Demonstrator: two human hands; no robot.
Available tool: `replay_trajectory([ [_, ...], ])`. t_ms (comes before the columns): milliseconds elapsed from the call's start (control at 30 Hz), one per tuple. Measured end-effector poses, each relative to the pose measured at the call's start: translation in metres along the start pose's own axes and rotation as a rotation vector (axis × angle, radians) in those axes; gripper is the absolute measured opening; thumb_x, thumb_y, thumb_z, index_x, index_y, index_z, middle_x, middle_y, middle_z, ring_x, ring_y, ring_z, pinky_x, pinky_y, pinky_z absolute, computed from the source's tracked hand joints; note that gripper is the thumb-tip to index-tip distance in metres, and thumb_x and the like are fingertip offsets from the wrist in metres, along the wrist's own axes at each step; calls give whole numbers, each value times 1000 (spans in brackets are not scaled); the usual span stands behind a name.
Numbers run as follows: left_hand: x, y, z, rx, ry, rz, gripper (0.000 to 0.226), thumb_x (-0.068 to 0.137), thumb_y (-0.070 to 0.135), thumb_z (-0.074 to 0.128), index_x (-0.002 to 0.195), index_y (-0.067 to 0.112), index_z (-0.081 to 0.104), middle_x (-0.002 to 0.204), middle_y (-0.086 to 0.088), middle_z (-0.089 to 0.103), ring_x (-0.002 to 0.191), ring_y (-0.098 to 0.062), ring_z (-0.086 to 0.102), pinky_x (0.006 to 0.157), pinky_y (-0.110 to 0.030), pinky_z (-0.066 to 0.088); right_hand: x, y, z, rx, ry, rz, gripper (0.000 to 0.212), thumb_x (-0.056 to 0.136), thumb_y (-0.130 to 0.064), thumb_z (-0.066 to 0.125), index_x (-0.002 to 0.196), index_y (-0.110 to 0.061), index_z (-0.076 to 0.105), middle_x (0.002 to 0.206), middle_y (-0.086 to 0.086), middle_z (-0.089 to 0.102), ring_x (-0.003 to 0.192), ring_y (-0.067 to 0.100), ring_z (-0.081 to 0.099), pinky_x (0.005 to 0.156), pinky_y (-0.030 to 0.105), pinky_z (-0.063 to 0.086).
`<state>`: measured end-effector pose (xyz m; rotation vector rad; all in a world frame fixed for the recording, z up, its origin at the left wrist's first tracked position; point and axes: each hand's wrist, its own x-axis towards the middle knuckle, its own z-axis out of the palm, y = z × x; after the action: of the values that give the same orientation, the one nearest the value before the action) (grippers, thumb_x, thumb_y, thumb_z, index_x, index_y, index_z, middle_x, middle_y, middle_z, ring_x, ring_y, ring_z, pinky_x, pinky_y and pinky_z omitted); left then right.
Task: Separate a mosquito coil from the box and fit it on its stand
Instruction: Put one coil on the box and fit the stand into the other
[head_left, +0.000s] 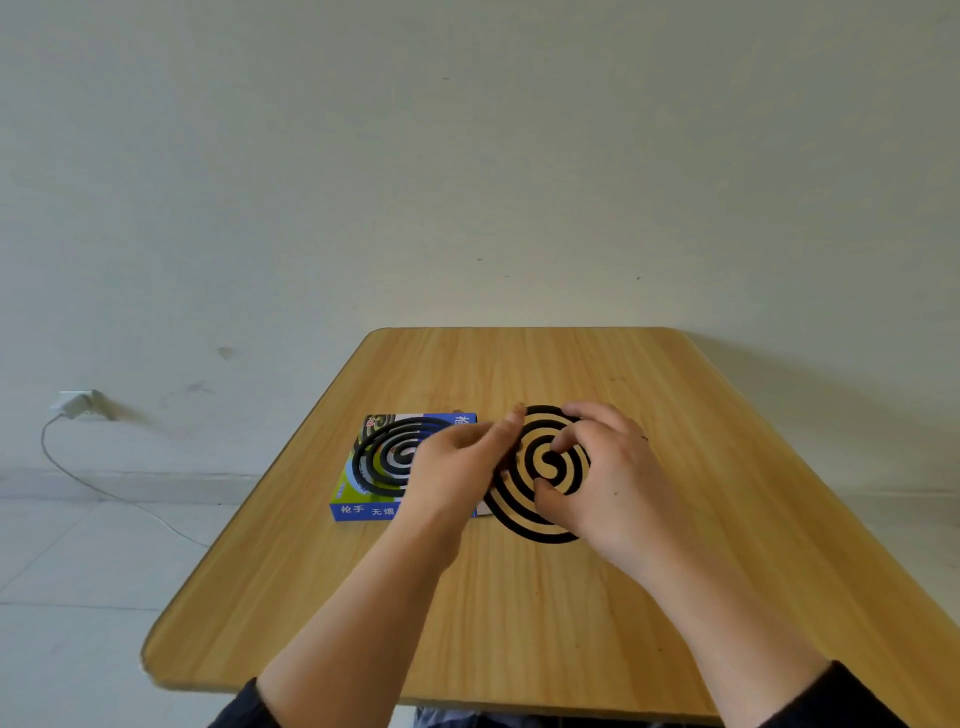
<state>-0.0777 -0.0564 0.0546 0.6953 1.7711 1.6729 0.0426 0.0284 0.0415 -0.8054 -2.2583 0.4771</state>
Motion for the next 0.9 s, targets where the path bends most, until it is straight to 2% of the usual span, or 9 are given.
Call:
replay_trajectory([
  [200,-8,-8,13,-186,-53,-102,19,88,23,65,79,11,76,81,-7,78,74,-17,70,84,-37,55,-3,4,-9,-59,35,-99,30,65,-24,76,91,-14,65,133,-8,50,124,14,42,82,20,37],
  [367,-12,-13,20,-341,-63,-154,17,90,19,63,83,9,75,81,-8,76,76,-19,67,83,-38,53,-7,5,-20,-72,56,-158,25,69,-22,78,91,-16,69,132,-8,52,126,14,42,88,17,33],
  [433,-11,-15,21,-400,-77,-172,19,90,19,62,82,9,75,82,-8,75,75,-18,69,77,-33,54,-8,6,-25,5,77,-135,28,69,-21,79,95,-21,69,130,-12,51,125,7,40,89,8,28],
  [500,-11,-17,24,-448,-92,-179,19,91,19,61,83,8,75,82,-6,77,73,-15,71,70,-29,54,-9,7,-29,121,94,-67,39,68,-23,80,104,-27,65,125,-19,48,121,-1,39,86,-2,26],
  [633,-11,-21,33,-453,-94,-183,19,90,20,61,82,9,75,79,-4,77,68,-12,71,61,-24,54,-9,18,-37,366,125,249,51,70,-30,78,116,-31,55,110,-19,56,93,-5,56,70,11,41],
  [700,-10,-23,38,-434,-96,-190,18,89,20,62,82,9,75,78,-5,76,67,-13,69,63,-25,54,-7,29,-41,531,28,429,45,70,-30,79,110,-24,59,100,-12,66,79,0,64,64,18,48],
  [767,-11,-27,46,-407,-111,-207,16,88,19,63,86,7,74,81,-8,76,69,-14,70,65,-27,54,-8,42,-44,711,-64,571,32,68,-25,81,96,-15,68,85,2,75,75,17,71,68,31,56],
  [833,-12,-32,53,-362,-126,-225,15,87,17,65,91,5,74,82,-10,76,71,-16,71,66,-28,55,-11,53,-44,772,-113,653,19,67,-20,82,81,-12,72,76,9,76,76,27,72,74,40,57],
  [900,-12,-38,61,-315,-132,-246,16,85,17,68,92,4,73,82,-12,76,71,-19,71,69,-32,57,-14,63,-43,789,-117,716,14,66,-13,81,75,-9,72,71,10,76,73,30,71,74,42,56],
])
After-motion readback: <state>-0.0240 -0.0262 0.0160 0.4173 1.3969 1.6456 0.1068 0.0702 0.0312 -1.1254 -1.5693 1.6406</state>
